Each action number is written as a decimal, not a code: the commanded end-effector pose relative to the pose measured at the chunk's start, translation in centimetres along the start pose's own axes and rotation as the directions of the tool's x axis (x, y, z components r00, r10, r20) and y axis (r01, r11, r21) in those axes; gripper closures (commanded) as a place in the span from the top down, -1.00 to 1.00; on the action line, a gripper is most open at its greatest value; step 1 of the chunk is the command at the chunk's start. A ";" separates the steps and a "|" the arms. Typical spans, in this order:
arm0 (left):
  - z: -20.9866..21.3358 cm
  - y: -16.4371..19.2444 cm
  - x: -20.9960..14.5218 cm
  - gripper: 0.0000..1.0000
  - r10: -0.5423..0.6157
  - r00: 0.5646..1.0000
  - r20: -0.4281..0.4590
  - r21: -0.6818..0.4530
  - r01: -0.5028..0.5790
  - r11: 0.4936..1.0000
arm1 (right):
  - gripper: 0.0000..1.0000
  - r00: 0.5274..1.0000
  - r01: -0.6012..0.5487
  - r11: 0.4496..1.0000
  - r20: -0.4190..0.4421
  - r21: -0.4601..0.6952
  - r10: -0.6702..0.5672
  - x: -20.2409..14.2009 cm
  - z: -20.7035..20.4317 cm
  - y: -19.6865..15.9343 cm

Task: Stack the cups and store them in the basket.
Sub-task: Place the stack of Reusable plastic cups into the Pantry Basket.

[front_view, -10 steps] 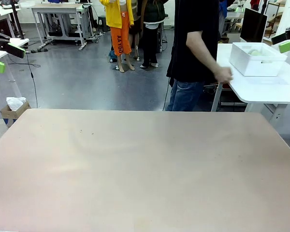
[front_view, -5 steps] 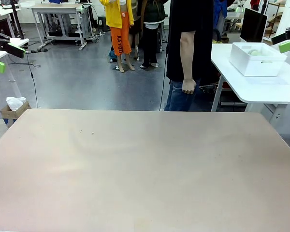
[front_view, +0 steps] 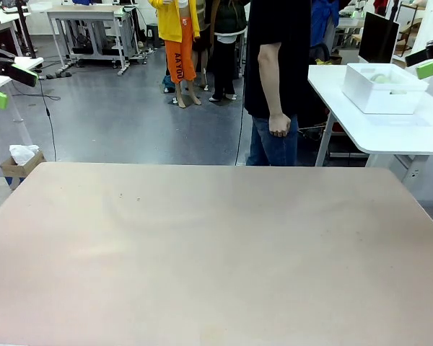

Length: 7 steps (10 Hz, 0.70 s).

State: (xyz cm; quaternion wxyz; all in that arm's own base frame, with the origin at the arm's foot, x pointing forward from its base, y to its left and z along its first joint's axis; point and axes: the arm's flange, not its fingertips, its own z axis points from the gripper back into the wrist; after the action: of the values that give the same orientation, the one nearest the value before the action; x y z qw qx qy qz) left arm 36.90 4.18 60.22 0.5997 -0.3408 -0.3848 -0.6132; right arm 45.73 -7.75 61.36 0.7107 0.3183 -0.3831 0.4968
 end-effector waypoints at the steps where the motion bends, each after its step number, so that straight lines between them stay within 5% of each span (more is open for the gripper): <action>1: 0.0 -0.1 0.3 1.00 0.011 1.000 0.000 -0.006 -0.011 1.000 | 1.00 1.000 0.017 1.000 -0.008 -0.013 -0.017 0.4 0.0 -0.1; 7: 0.0 -0.1 0.3 1.00 0.011 1.000 0.000 -0.006 -0.011 1.000 | 1.00 1.000 0.017 1.000 -0.008 -0.013 -0.017 0.4 0.0 -0.1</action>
State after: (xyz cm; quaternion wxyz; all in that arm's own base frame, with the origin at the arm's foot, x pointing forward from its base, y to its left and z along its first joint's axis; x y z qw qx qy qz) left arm 36.90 4.18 60.22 0.5997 -0.3408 -0.3848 -0.6132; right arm 45.73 -7.75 61.36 0.7107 0.3183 -0.3831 0.4968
